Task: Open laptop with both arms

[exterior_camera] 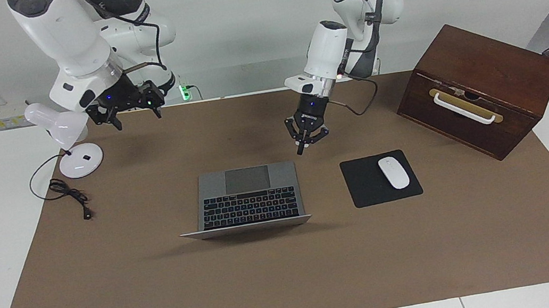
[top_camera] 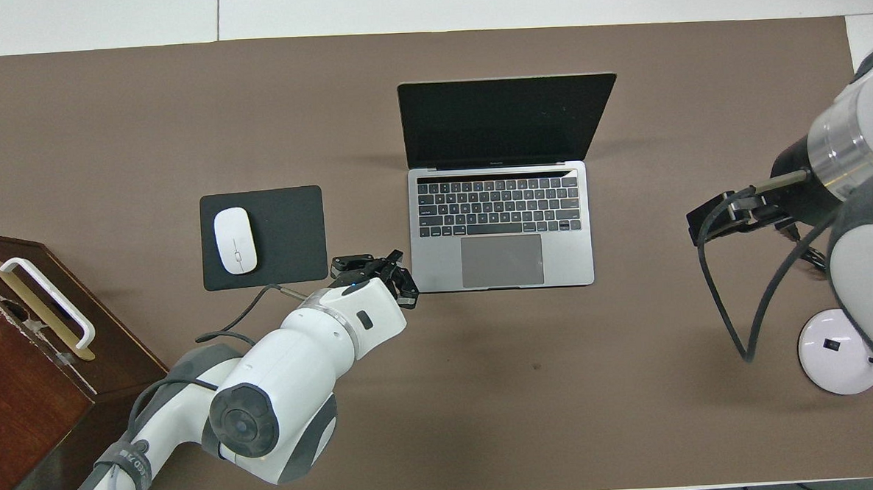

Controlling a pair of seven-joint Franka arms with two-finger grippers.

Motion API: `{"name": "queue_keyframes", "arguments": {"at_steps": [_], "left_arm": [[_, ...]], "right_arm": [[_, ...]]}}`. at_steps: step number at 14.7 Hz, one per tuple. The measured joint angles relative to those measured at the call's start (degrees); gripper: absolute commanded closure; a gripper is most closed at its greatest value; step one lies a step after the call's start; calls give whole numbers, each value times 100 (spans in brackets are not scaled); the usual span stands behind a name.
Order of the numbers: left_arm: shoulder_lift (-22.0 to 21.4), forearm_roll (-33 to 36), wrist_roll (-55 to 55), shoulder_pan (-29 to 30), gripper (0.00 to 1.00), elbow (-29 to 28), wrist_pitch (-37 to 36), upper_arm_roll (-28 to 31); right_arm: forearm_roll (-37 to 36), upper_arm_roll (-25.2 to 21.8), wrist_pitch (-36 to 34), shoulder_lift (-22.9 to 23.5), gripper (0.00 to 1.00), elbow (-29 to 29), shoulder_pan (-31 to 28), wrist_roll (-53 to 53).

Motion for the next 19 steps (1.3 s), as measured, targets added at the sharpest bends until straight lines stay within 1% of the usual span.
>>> {"name": "queue_keyframes", "arguments": {"at_steps": [2,3,6,8,11,12,13,14,16,19], "left_arm": [[-203,0,0,101,100,125,-568,4],[-319,0,1,172,100,244,-974,5],[-713,3,46,486,100,857,-2488,13],[-950,5,176,713,100,1233,-3362,23],[-1243,6,271,971,100,1409,-4129,28],[-1332,8,279,1071,95,1426,-4348,27],[-1409,11,290,1183,55,1459,-4588,31],[-1478,13,299,1311,1,1505,-4833,32],[-1571,18,310,1581,0,1612,-5235,35],[-1646,26,376,2030,0,1666,-5556,40]], "right_arm": [[2,24,-13,-198,0,-219,4,178],[2,37,-38,-268,0,-302,12,250],[2,31,-18,-371,0,-433,18,313],[2,-38,87,-370,0,-460,11,313],[3,-321,198,-389,0,-448,1,313],[4,-396,201,-398,0,-449,-6,313],[5,-436,234,-401,0,-451,-8,313],[5,-453,321,-398,0,-460,-9,313],[5,-469,463,-352,0,-483,-14,318],[5,-492,497,-208,0,-494,-23,369]]}}
